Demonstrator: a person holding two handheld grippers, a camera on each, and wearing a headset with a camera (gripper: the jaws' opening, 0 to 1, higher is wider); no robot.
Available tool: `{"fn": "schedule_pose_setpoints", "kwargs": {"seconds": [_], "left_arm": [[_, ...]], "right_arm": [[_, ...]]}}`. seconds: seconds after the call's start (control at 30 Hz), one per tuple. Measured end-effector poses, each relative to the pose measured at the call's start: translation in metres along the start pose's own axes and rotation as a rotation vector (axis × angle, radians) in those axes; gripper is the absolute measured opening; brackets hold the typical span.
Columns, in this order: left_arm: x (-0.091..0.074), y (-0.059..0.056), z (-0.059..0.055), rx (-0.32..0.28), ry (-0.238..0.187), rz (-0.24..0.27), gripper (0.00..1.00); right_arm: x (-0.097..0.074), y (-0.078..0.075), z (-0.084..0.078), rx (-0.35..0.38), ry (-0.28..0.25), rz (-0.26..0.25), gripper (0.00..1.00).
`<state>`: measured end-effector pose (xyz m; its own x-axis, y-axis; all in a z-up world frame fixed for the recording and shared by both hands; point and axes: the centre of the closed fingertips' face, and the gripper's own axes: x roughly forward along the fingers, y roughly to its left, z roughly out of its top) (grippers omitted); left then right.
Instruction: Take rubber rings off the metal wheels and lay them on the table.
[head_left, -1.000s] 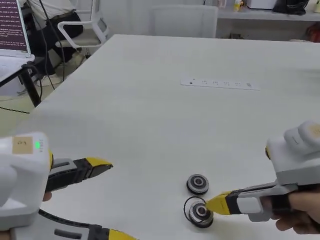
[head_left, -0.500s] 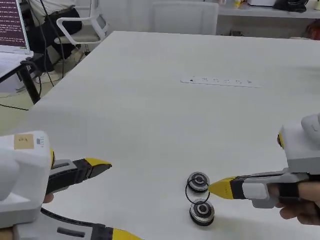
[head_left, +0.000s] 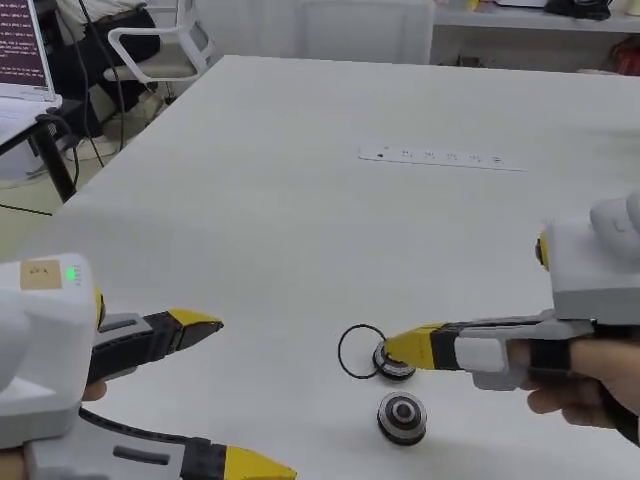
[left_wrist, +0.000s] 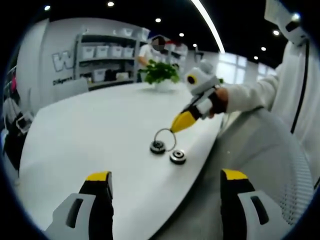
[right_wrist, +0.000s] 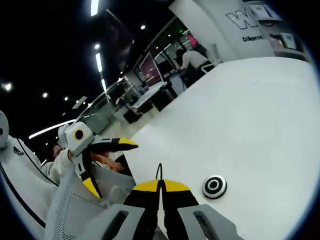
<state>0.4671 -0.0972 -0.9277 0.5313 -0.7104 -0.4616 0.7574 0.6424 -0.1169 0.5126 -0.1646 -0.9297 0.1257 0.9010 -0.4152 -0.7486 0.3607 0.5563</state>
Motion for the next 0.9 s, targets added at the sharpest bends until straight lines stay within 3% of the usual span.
{"fn": "schedule_pose_setpoints", "kwargs": {"seconds": [0.17, 0.53, 0.9], "left_arm": [[0.0, -0.001, 0.0, -0.001, 0.001, -0.004, 0.9], [0.001, -0.001, -0.001, -0.009, 0.004, -0.007, 0.9], [0.002, -0.001, -0.002, -0.02, 0.009, -0.011, 0.89]], "right_arm": [[0.01, 0.007, -0.011, -0.026, 0.051, 0.02, 0.0], [0.026, 0.002, -0.033, -0.081, 0.125, 0.007, 0.0], [0.037, -0.016, -0.047, -0.133, 0.176, -0.025, 0.0]]}}
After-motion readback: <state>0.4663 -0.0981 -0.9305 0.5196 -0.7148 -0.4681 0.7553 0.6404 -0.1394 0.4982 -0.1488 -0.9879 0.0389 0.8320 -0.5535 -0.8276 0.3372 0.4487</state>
